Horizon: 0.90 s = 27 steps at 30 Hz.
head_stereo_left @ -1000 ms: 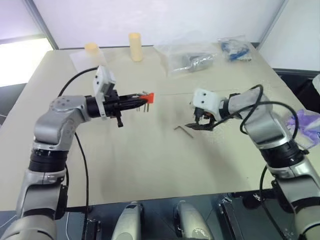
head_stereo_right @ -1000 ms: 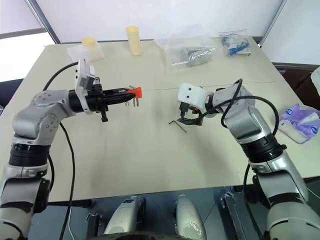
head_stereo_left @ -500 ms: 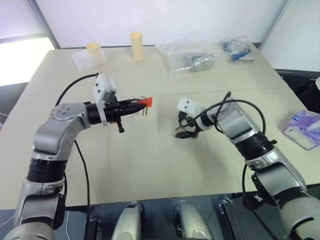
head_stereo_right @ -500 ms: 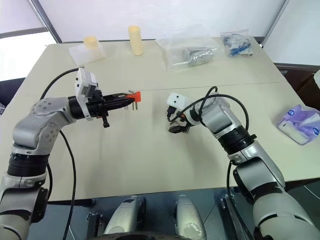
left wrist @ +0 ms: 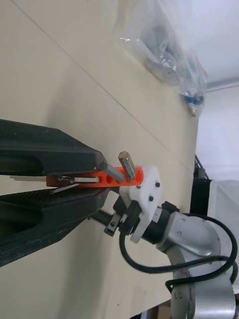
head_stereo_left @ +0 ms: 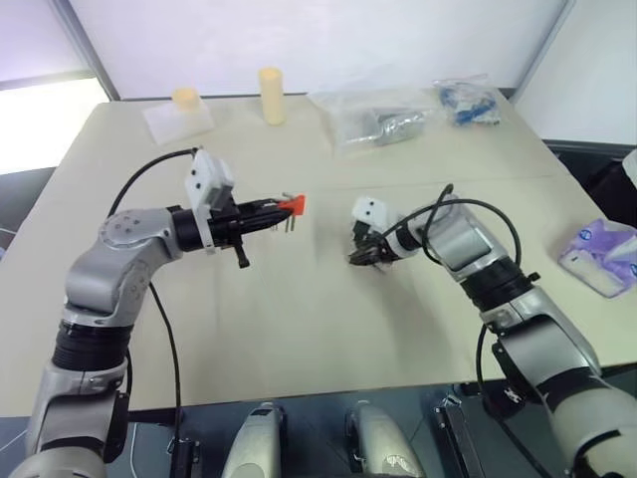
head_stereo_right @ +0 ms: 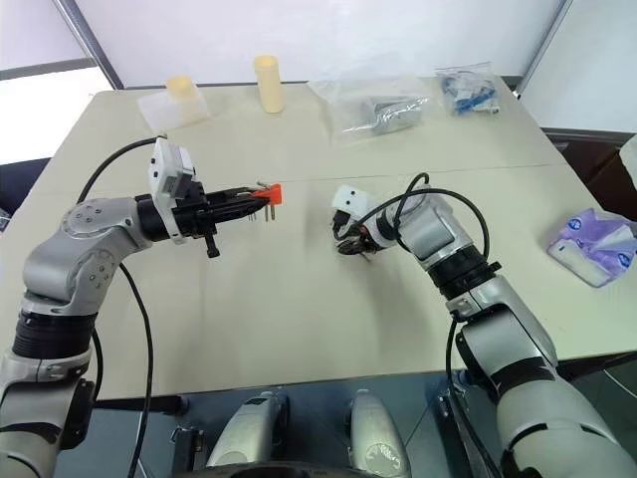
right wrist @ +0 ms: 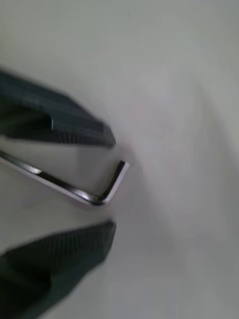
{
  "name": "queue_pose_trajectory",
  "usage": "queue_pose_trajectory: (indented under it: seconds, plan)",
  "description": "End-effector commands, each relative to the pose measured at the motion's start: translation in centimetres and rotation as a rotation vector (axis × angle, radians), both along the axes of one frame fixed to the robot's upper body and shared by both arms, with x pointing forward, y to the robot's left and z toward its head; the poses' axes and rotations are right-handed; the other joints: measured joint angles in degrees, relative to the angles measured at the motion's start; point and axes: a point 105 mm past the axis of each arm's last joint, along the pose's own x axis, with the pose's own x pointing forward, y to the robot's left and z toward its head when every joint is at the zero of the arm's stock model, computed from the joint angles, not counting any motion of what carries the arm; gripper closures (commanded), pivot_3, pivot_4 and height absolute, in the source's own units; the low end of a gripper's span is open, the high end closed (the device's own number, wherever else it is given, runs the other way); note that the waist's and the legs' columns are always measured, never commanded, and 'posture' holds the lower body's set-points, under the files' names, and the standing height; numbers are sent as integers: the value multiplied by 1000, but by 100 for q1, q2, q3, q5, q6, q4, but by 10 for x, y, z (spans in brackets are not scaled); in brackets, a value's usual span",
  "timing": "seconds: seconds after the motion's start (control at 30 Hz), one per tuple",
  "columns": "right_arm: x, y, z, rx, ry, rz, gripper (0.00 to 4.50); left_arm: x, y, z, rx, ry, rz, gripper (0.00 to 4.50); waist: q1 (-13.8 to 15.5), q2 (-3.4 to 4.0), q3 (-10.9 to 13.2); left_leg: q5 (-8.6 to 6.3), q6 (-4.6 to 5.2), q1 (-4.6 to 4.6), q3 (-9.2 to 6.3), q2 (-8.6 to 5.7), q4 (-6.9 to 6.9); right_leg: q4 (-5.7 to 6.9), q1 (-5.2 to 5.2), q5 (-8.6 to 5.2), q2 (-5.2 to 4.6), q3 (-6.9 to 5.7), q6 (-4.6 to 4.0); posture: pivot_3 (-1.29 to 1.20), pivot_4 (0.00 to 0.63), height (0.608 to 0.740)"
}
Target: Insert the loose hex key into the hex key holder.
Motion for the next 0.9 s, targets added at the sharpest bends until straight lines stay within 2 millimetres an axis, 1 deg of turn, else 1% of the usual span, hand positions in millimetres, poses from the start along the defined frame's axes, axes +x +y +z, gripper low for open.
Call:
queue_pose_trajectory:
  seconds: [0.03,0.07,0.17,0.2,0.23,0.3,0.33,0.4,0.43,0.47,0.5,0.53,0.57,0.6,0.63,0.7,0.77,0.83,0.9]
  plan:
    - [-1,-20,-27,-70,65,-72,4365,-4,1,12,0,-54,2,4500,10,-7,-4,0,0,0,0,0,0,-1,1,0,-1,-1,0,0,150,740]
    - [-1,-20,-28,-72,66,-72,4443,-4,1,12,0,-54,5,4500,9,-11,-7,0,0,0,0,0,0,-3,2,0,-2,-1,0,0,150,740]
    - [0,-18,-26,-54,58,-65,4443,-4,3,12,-1,-54,11,4500,10,-14,-9,0,0,0,0,0,0,-3,5,0,-2,-2,0,0,150,740]
    - [5,-11,-17,-10,-16,-45,4443,-4,3,12,-4,-52,13,4500,9,-15,-9,0,0,1,-1,0,1,-3,7,0,-2,-4,0,0,150,740]
    - [11,-3,-3,48,-121,-10,4443,-4,3,12,-8,-49,14,4500,6,-23,-14,0,0,1,-1,0,2,-3,7,0,-1,-4,0,0,150,740]
    - [18,5,22,144,-278,0,4443,-3,3,12,-19,-41,17,4500,-13,-29,-17,0,0,1,-2,1,2,-3,7,0,1,-6,0,0,150,740]
    - [19,7,29,171,-316,2,4443,-3,3,12,-24,-38,18,4500,-28,-27,-16,0,0,1,-2,2,2,-2,4,0,0,-4,0,0,150,740]
    - [14,20,64,266,-567,117,4443,0,2,7,-23,-26,19,4500,-29,-23,-14,0,0,-6,2,4,-1,5,-15,0,2,6,0,0,150,740]
    - [11,22,74,292,-649,144,4443,0,2,5,-21,-23,19,4500,-25,-21,-11,0,0,-11,0,4,-4,5,-21,0,3,5,0,0,150,740]
    - [11,23,89,340,-728,121,4443,2,1,4,-22,-19,20,4500,-27,-16,-8,0,0,-19,1,4,-9,5,-31,0,4,6,0,0,150,740]
    - [11,22,96,368,-764,93,4443,2,1,3,-24,-16,21,4500,-28,-15,-7,0,0,-26,4,4,-13,5,-40,0,3,8,1,0,150,740]
    - [6,24,113,431,-852,79,4443,4,0,2,-28,-12,20,4500,-24,-15,-7,0,0,-27,6,4,-16,4,-44,0,3,10,1,0,150,740]
    - [2,25,124,475,-914,70,4443,4,0,2,-31,-10,19,4500,-16,-15,-7,0,0,-27,6,4,-17,3,-44,0,2,10,1,0,150,740]
    - [-3,26,134,521,-969,68,4443,5,-1,2,-33,-9,18,4500,-12,-15,-7,0,-1,-28,5,5,-18,3,-44,0,2,10,1,0,150,740]
    - [-6,27,140,551,-1003,66,4443,6,-1,2,-34,-8,18,4500,-9,-15,-7,0,-1,-29,5,5,-19,1,-44,0,0,10,1,0,150,740]
    - [-30,38,162,646,-1123,111,4443,9,-3,1,-31,-6,11,4500,6,-15,-7,0,-1,-29,5,4,-18,-2,-42,0,0,9,1,0,150,740]
    - [-45,44,175,700,-1202,132,4443,12,-4,1,-34,-4,8,4500,11,-15,-7,0,-1,-29,3,3,-16,-2,-39,0,-1,8,1,0,150,740]
    - [-52,47,188,764,-1239,107,4443,16,-6,3,-43,-8,8,4500,8,-15,-7,0,-1,-29,4,3,-15,-1,-39,0,-1,8,1,0,150,740]
    - [-58,51,195,798,-1256,101,4443,19,-7,6,-53,-13,10,4500,11,-15,-7,1,-1,-27,1,2,-11,2,-36,0,0,6,1,0,150,740]
